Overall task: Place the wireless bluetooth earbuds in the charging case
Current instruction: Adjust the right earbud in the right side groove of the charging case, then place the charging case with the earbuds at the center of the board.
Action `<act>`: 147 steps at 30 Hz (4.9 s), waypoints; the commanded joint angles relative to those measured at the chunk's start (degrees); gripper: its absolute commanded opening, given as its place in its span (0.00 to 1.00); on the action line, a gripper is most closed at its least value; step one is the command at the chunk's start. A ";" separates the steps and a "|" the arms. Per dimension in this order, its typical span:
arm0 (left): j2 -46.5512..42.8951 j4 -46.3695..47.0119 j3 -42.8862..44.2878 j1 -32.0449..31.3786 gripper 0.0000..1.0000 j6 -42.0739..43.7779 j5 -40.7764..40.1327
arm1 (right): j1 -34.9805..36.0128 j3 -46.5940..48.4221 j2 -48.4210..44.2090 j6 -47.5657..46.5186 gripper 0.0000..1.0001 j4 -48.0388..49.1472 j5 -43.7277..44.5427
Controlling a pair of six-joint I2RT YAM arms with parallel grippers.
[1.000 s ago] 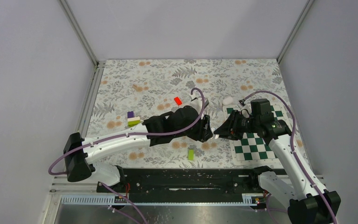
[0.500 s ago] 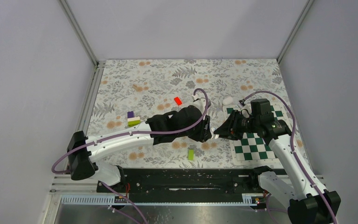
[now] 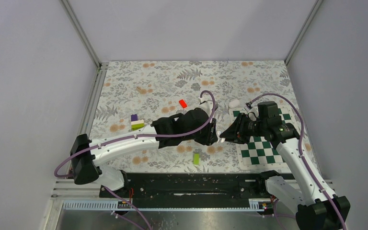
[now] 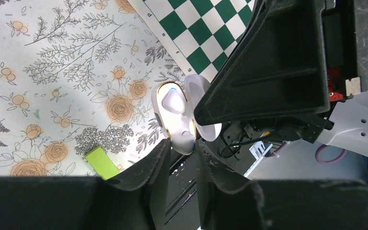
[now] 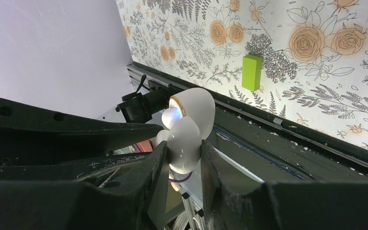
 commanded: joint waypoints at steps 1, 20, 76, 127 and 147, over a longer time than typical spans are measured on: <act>0.59 1.33 2.89 -0.21 0.24 -0.29 1.80 | 0.38 2.10 -0.92 0.36 0.00 1.10 -0.80; 1.02 2.12 3.99 -0.20 0.16 7.85 3.44 | 0.37 2.19 -0.78 -0.67 0.00 0.16 -1.48; -9.77 -2.42 4.15 0.47 0.46 20.02 12.92 | 0.41 8.15 1.72 -13.12 0.00 -10.98 -6.52; -6.35 33.95 -20.18 23.62 0.51 -12.45 45.46 | 7.58 -2.39 -1.90 9.42 0.00 23.50 -10.31; -10.97 5.16 -18.51 33.41 0.61 -0.42 22.58 | 7.60 -6.28 8.91 11.46 0.00 35.61 -5.41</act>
